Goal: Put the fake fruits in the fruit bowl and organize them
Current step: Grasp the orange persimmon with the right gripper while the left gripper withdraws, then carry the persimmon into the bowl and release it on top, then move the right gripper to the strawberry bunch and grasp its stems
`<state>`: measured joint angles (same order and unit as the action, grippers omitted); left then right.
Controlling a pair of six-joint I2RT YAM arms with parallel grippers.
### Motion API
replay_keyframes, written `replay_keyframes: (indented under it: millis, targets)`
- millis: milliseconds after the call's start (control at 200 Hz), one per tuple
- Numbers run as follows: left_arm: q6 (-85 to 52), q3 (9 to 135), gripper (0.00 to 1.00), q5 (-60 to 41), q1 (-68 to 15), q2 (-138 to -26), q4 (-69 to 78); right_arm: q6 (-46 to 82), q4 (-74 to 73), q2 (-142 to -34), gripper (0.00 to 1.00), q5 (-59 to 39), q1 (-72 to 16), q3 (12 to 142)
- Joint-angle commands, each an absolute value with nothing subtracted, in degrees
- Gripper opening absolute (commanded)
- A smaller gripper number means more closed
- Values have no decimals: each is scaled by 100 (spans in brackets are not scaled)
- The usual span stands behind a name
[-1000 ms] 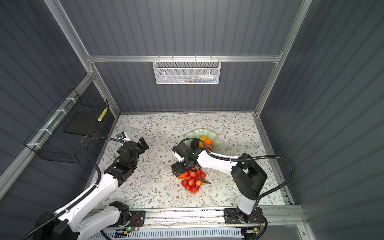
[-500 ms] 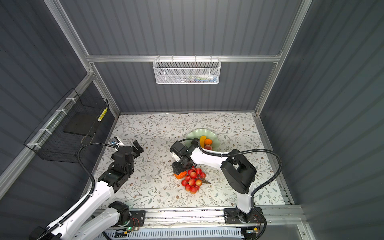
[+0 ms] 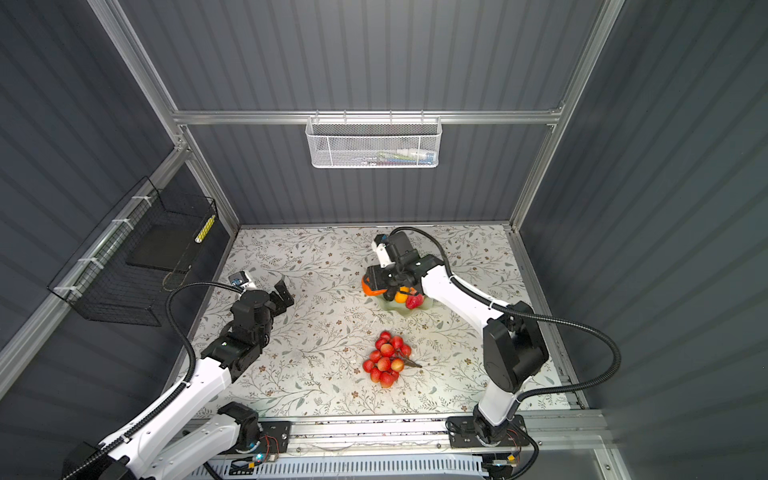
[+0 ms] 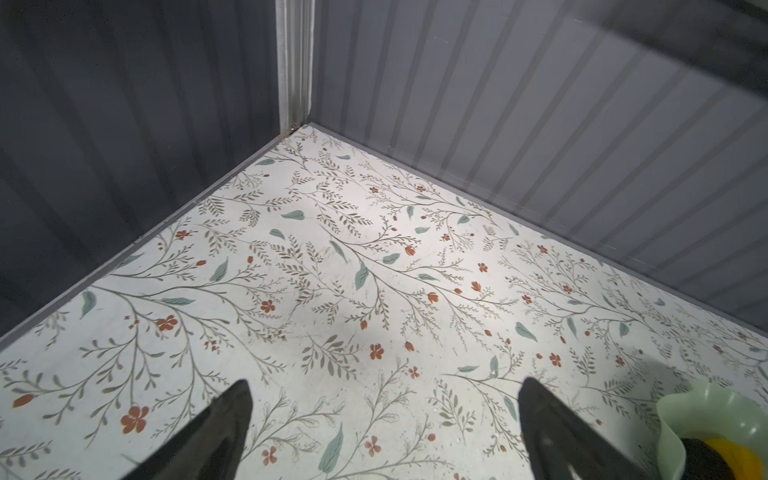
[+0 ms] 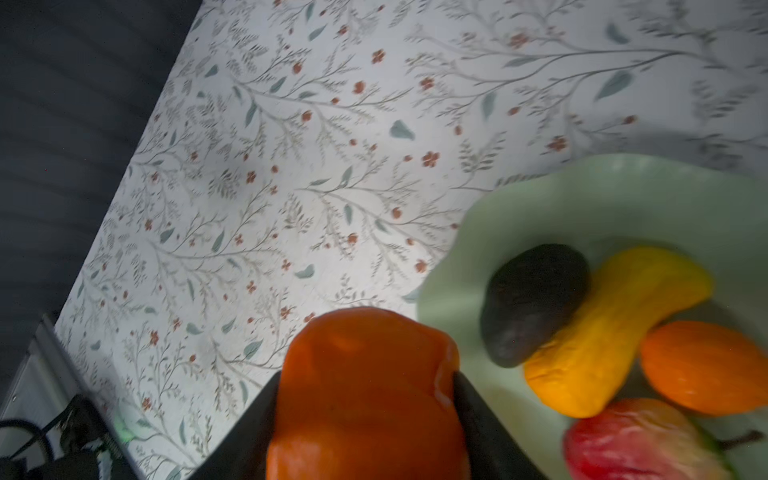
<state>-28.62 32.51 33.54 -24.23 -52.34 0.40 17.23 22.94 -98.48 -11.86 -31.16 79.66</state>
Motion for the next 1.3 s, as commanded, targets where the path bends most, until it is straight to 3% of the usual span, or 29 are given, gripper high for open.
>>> replay_keyframes:
  millis: [0, 290, 495, 645, 800, 1095, 1295]
  targets:
    - [-2462, 3408, 100, 2684, -2434, -5340, 256, 1471, 2312, -10184, 44, -994, -2772, 8136]
    - [-1774, 3777, 100, 1046, -2434, -5823, 562, 1349, 2144, -10981, 47, -767, -2467, 8407]
    - [-1336, 4315, 94, -396, -2434, -6354, 428, 1460, 2019, -10942, 67, -756, -2435, 8372]
    - [-1224, 4487, 90, -825, -2441, -6622, 444, 1510, 1995, -10230, 75, -665, -2373, 8131]
    - [-1185, 4526, 90, -861, -2443, -6840, 721, 1578, 1742, -9044, 78, -714, -2358, 6989]
    - [-1252, 4992, 91, -756, -2443, -7284, 605, 1734, 1883, -7112, 77, -1105, -2364, 4728]
    - [-1415, 5389, 93, -267, -2442, -7219, -132, 2092, 1990, -6034, 66, -1502, -2657, 3648]
